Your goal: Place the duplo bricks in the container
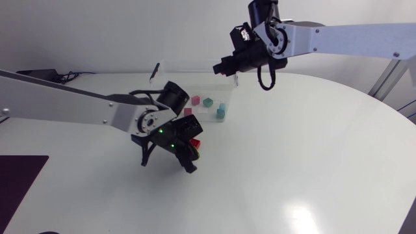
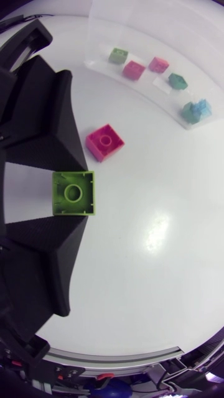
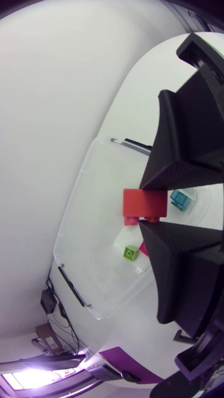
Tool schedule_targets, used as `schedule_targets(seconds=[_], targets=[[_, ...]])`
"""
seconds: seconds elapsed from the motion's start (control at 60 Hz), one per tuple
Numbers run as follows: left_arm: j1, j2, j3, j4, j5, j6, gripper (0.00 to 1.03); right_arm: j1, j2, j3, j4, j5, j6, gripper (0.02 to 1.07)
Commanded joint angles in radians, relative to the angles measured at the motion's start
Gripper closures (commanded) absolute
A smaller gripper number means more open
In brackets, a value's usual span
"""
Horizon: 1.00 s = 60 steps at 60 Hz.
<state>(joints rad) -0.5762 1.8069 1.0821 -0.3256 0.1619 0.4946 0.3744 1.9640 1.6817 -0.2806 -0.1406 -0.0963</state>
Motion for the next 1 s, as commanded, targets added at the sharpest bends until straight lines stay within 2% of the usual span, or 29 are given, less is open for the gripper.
schedule_targets(seconds=[0.0,0.083,0.233,0.35,0.383,0.467,0.617,0.783,0.983], targets=[[0.026,-0.092,-0.030,-0.030,-0.001,0.016,0.73,0.009,0.059,0.061,0.000,0.015,0.023,0.90],[0.044,-0.156,-0.024,-0.056,0.001,0.019,0.73,0.012,0.105,0.121,-0.025,0.033,0.023,0.85],[0.101,-0.231,0.048,-0.121,0.002,0.036,0.73,0.021,0.202,0.254,-0.115,0.061,0.023,0.54],[0.156,-0.253,0.131,-0.136,0.010,0.038,0.73,0.026,0.223,0.300,-0.157,0.068,0.024,0.19],[0.176,-0.251,0.157,-0.136,0.014,0.038,0.73,0.029,0.216,0.299,-0.163,0.072,0.024,0.15],[0.210,-0.238,0.217,-0.130,0.033,0.033,0.73,0.031,0.176,0.262,-0.163,0.072,0.023,0.14],[0.260,-0.156,0.332,-0.044,0.037,-0.030,0.73,0.038,0.059,0.145,-0.157,0.068,0.007,0.14],[0.265,-0.008,0.444,0.049,0.039,-0.087,0.72,0.063,-0.132,-0.070,-0.144,0.064,-0.020,0.14],[0.285,0.149,0.584,0.074,0.039,-0.131,0.72,0.113,-0.297,-0.321,-0.134,0.024,-0.074,0.14]])
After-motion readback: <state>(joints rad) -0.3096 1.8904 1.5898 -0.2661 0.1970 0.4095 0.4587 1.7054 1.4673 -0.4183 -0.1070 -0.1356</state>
